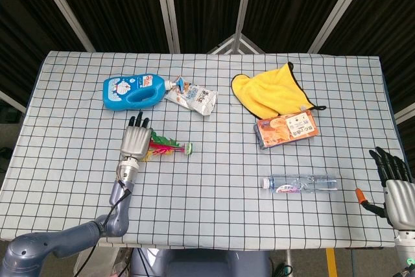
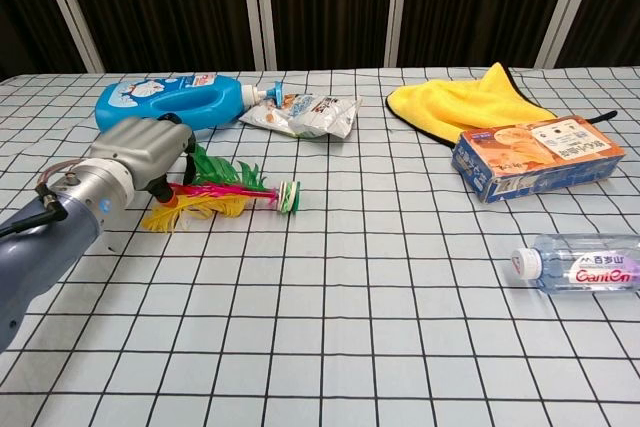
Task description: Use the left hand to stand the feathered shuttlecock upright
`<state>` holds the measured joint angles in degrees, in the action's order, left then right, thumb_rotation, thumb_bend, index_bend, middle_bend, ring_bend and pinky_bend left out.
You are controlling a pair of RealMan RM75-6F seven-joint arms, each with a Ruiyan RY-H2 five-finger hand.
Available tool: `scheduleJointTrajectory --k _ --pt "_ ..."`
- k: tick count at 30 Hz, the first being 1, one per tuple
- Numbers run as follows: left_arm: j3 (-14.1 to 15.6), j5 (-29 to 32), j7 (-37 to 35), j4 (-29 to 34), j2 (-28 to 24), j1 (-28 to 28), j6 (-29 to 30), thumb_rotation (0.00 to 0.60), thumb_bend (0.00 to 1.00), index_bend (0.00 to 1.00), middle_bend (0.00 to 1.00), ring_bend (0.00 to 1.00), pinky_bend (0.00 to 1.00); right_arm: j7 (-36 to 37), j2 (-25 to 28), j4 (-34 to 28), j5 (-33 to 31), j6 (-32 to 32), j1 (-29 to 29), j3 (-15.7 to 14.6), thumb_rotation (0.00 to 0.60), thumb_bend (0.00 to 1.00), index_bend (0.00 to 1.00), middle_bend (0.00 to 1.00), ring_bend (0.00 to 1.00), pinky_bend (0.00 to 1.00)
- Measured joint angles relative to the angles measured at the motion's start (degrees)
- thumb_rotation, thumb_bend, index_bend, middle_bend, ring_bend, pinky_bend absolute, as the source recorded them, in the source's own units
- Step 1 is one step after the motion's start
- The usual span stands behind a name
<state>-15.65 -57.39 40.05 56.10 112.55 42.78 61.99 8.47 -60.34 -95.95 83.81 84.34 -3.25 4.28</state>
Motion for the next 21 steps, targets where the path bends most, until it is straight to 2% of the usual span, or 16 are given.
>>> scheduleJointTrajectory --k 10,16,21 --pt "0.1 -1.4 -0.5 3.0 -2.2 -0.4 1.5 0.600 0.67 0.61 0.19 0.06 0.14 -0.3 0.0 0.0 -0.2 0.1 0.1 0.1 0.600 0.39 0.00 0.00 0.00 0.00" --pt "0.0 -4.7 1.6 8.7 -6.1 0.3 4.0 0.600 0.67 0.61 0.19 0.06 0.14 -0.3 0.0 0.0 -0.2 0.1 0.1 0.1 0.600 0.39 0.00 0.00 0.00 0.00" --pt "0.1 -9.4 6.1 15.4 -11.3 1.7 6.3 0.600 0.67 0.61 0.19 0.06 0.14 -0.3 0.0 0.0 -0.4 0.0 0.2 0.2 0.600 0.39 0.00 0.00 0.00 0.00"
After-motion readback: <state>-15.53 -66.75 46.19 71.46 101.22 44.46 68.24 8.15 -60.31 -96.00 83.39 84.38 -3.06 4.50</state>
